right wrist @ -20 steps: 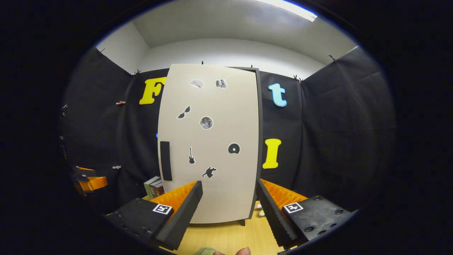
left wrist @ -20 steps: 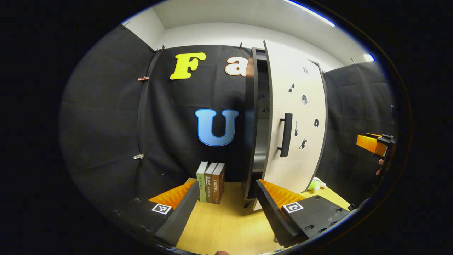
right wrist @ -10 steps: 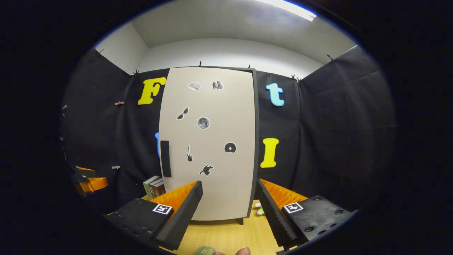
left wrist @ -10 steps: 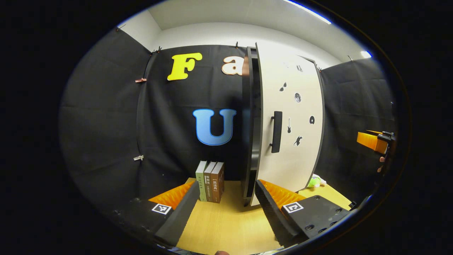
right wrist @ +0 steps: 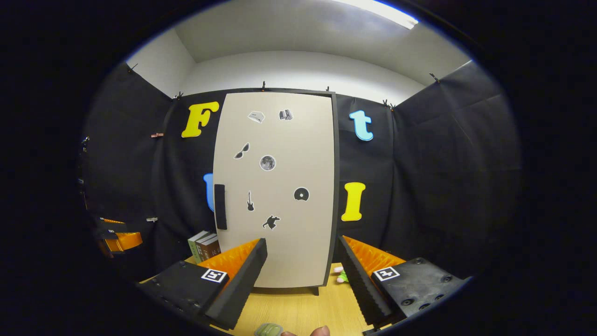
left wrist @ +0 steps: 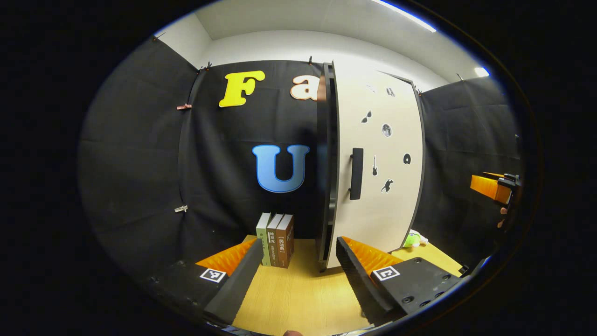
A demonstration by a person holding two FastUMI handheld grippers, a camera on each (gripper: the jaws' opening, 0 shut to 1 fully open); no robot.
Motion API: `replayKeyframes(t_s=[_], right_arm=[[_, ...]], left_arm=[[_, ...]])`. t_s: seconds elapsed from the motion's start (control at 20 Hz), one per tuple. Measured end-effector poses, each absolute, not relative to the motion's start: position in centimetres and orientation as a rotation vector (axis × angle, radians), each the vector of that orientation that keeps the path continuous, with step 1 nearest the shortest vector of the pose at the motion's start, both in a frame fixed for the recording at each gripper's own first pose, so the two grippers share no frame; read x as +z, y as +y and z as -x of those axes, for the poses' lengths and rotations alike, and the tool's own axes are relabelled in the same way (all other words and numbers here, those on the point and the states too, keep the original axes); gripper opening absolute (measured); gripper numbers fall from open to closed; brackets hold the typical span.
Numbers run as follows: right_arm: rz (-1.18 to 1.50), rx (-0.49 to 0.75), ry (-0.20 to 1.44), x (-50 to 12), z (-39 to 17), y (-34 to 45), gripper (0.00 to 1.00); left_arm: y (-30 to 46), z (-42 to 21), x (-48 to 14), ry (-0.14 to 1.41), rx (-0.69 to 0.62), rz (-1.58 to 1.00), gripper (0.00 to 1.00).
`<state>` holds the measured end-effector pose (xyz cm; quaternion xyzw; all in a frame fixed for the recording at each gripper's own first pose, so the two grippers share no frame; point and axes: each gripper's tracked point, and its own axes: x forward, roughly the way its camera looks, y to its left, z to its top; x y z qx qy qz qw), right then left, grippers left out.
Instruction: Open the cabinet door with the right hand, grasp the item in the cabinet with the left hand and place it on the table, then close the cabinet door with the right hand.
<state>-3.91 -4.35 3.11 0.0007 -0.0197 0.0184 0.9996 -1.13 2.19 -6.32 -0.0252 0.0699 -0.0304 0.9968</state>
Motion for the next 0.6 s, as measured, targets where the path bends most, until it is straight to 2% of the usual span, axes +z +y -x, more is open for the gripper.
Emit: replayKeyframes(t_s=[0.6], right_arm=[[-0.007, 0.04, -0.028, 2.97, 4.17, -4.0, 0.98]], left_arm=[[2.56, 1.53, -6.57, 0.149, -0.054, 0.037, 0.98]])
